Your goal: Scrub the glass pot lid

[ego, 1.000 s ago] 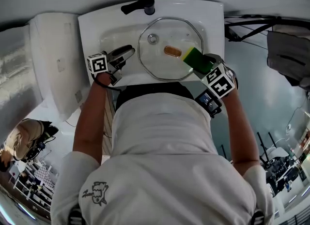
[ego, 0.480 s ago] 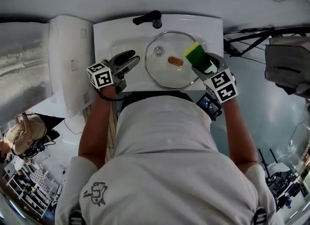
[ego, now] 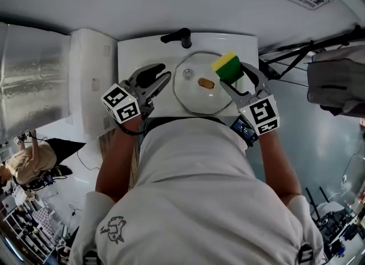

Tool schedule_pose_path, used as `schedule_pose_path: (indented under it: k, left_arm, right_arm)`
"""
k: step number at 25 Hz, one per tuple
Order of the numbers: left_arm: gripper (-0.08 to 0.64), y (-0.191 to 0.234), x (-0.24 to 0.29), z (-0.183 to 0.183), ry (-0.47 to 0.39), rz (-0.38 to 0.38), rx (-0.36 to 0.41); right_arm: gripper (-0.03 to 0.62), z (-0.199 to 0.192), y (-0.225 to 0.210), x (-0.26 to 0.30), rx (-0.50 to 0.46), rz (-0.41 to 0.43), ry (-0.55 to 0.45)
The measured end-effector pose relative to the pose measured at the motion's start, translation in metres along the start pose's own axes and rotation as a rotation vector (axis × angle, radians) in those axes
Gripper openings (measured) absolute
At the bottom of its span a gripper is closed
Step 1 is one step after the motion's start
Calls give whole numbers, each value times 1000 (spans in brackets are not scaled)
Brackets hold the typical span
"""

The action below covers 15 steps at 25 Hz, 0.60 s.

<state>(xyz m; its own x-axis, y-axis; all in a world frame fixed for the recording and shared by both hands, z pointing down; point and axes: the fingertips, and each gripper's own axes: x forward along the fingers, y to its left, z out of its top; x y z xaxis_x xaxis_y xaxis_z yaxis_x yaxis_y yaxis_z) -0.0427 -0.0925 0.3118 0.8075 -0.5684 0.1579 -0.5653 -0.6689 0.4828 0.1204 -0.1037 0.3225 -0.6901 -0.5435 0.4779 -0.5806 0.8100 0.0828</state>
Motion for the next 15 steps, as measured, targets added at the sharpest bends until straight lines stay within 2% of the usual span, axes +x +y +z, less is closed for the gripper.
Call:
schedule_pose_path:
  k: [8,15]
  left_arm:
    - [0,-52,-8,55,-106,54,129]
    - [-2,-61,-15,61,-103,95,186]
  right_arm:
    - [295,39,8,-22,-9,-11,-104]
    - [295,46,15,-21,-13,11,-127]
